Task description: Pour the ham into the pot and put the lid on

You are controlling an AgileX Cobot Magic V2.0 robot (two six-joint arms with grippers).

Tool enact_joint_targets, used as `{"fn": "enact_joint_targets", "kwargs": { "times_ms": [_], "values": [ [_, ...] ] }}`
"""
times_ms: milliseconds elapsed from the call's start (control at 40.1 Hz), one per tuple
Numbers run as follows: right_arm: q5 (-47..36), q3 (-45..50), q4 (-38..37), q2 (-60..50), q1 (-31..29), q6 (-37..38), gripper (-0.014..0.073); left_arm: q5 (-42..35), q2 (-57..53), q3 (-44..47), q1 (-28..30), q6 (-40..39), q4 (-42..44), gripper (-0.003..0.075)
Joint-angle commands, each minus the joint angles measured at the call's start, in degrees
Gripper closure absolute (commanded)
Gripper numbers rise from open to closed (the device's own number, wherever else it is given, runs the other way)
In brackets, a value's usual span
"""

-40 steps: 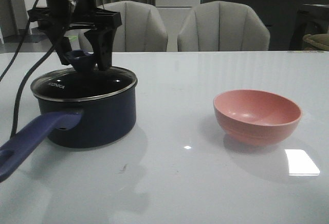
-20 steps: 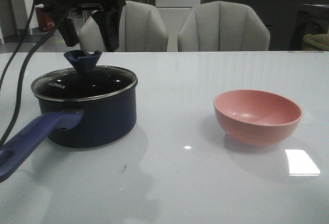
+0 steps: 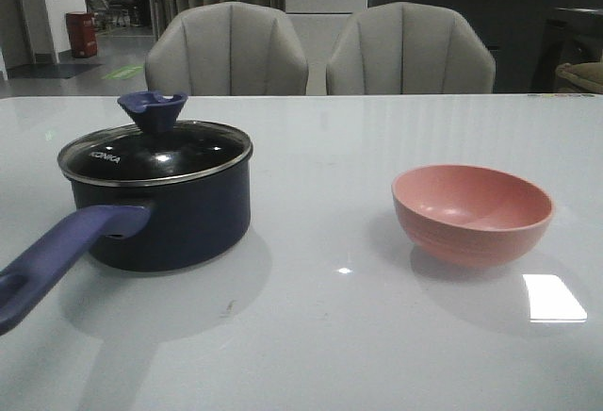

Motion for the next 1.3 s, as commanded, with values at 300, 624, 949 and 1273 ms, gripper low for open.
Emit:
{"fn": "enact_joint_targets", "kwargs": {
  "times_ms": [300,624,949,1273],
  "values": [
    [-4.74,-1.60,0.16,0.31,0.11,-0.21,0.0433,-15.33,-30.03,23.62,0.16,-0.54,1.44,0.0150],
    [-4.74,-1.60,0.16,0.31,0.11,-0.21,0.0433,-34.00,-54.77,50.55,0.16,-0.54,3.09,0.0150],
    [-4.74,-1.60,0.16,0.31,0.11,-0.21,0.0433,-44.12,-79.33,72.95,0.16,-0.54,3.09,0.0150],
    [-4.74,-1.60,0.16,0.31,0.11,-0.21,0.0433,-51.31,-85.65,81.33,0.16,-0.54,2.67,0.0354]
  ]
}}
